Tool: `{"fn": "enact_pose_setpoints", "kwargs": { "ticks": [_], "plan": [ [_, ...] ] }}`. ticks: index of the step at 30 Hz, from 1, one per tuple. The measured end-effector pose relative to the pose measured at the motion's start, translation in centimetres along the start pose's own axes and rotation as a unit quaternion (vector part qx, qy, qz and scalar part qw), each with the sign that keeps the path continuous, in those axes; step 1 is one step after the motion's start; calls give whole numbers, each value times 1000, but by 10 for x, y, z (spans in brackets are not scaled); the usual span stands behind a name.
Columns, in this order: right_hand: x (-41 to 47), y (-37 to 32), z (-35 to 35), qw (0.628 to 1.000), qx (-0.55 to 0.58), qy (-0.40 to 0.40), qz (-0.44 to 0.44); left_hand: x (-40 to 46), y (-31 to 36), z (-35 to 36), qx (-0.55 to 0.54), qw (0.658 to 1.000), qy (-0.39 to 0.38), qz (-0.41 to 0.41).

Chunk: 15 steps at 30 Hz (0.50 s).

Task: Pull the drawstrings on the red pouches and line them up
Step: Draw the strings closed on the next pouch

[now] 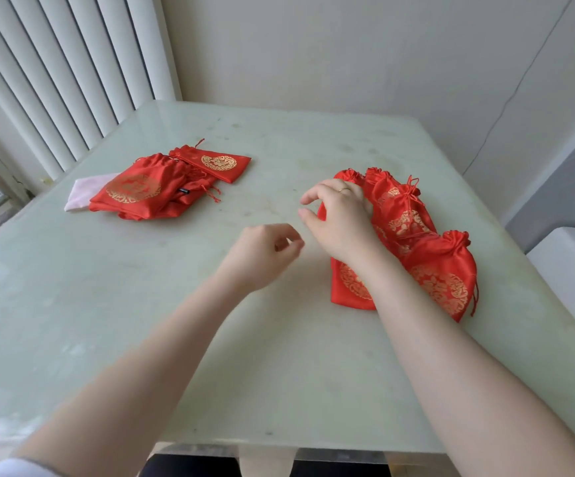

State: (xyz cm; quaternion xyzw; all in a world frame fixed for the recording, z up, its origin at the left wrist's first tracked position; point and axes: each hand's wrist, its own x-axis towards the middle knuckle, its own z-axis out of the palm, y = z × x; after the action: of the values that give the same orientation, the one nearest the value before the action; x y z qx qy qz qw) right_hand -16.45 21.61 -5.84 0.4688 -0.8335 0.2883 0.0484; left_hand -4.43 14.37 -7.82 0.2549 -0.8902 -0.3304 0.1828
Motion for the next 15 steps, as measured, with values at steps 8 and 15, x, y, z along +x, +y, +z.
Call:
{"fn": "enact_pose_setpoints", "kwargs": {
  "ticks": [8,15],
  "plan": [
    [27,-52,47,993,3,-117,-22,38,-90,-62,192,958,180,-116],
    [35,-70,78,987,1,-159,-6,56,-118,-74,311,915,176,-190]
  ]
}}
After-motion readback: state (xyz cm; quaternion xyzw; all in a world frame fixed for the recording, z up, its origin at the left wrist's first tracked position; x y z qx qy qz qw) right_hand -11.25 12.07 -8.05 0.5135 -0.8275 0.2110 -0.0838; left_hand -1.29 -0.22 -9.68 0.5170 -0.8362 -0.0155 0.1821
